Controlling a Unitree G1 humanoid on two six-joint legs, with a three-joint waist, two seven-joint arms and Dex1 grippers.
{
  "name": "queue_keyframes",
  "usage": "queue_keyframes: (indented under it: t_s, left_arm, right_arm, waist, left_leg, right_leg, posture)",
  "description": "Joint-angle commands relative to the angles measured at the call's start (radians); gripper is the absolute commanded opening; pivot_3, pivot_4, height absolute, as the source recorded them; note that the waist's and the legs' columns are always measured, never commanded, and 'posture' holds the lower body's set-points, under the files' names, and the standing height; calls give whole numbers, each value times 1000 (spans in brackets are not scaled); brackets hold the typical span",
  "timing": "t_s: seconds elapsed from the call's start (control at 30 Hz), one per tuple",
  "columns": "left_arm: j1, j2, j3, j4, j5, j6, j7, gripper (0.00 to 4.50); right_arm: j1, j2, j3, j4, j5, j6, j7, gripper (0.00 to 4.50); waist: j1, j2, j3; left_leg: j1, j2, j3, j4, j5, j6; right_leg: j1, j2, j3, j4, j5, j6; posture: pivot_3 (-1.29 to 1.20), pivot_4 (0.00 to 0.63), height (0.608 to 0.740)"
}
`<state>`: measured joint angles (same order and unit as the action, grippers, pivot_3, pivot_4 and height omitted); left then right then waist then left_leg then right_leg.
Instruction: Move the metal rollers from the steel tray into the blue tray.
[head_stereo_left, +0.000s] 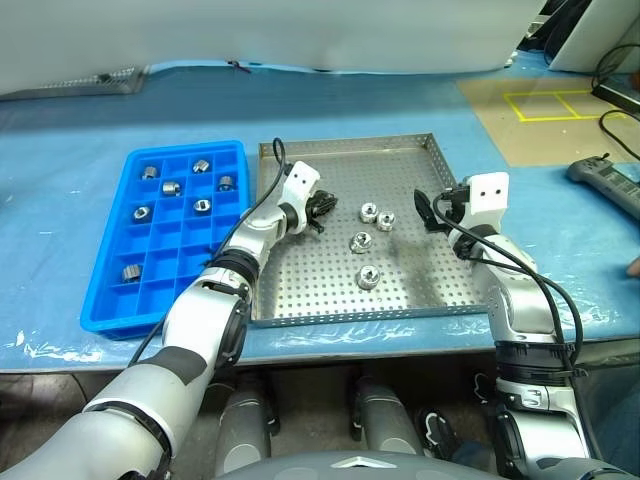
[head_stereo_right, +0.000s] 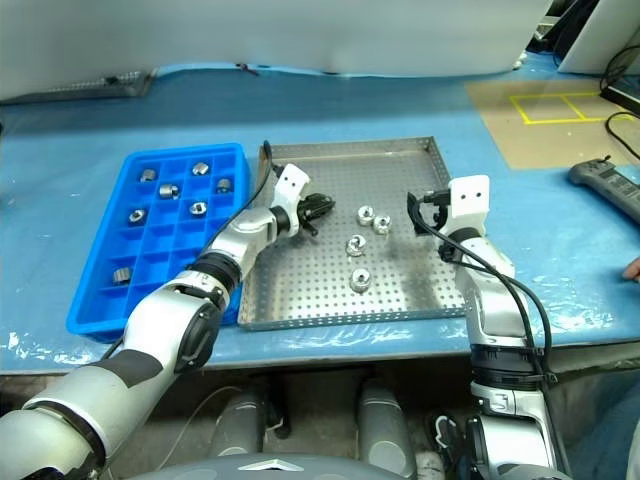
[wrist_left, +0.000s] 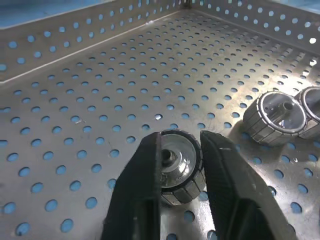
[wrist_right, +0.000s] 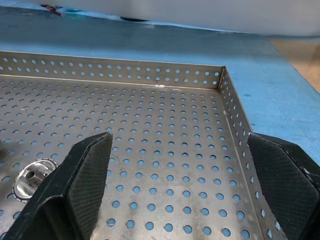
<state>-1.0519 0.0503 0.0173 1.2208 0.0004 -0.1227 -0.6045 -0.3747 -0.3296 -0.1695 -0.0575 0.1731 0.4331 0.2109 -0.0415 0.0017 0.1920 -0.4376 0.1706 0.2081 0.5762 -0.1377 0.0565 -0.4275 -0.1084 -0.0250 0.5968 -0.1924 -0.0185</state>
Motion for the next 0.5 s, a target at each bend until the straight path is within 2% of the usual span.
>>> queue_keyframes:
  t_s: [0.03,0.3,0.43,0.5]
  left_arm:
    - [-2,10,15,7,-9,18,-3,807]
    - [-18,4,129,-88,-137,48,-30,806]
    - [7,31,150,-250,-145,-2,72,806]
    - [73,40,133,-443,-142,37,101,806]
  right_arm:
    - [-31,-3,-3,-16,-3,-33,1,4500]
    - [-117,7,33,77,-6,-69,35,4500]
    - [-216,28,84,193,-2,-107,108,4500]
    - [-295,46,106,289,13,-137,173,4500]
  waist:
    - [0,0,0]
    - [5,0,0]
    - [12,-1,0]
    - [22,-1,1]
  left_leg:
    - [0,0,0,0,0,0]
    - [-2,0,0,0,0,0]
    - [-6,0,0,0,0,0]
    - [-7,1,0,0,1,0]
  right_leg:
    - [0,0,0,0,0,0]
    - [-2,0,0,0,0,0]
    - [-8,0,-1,2,0,-1]
    - [-10,0,-1,5,0,-1]
  posture:
    - [-392,150,740]
    - [-283,150,740]
    - [-131,150,740]
    - [-51,150,740]
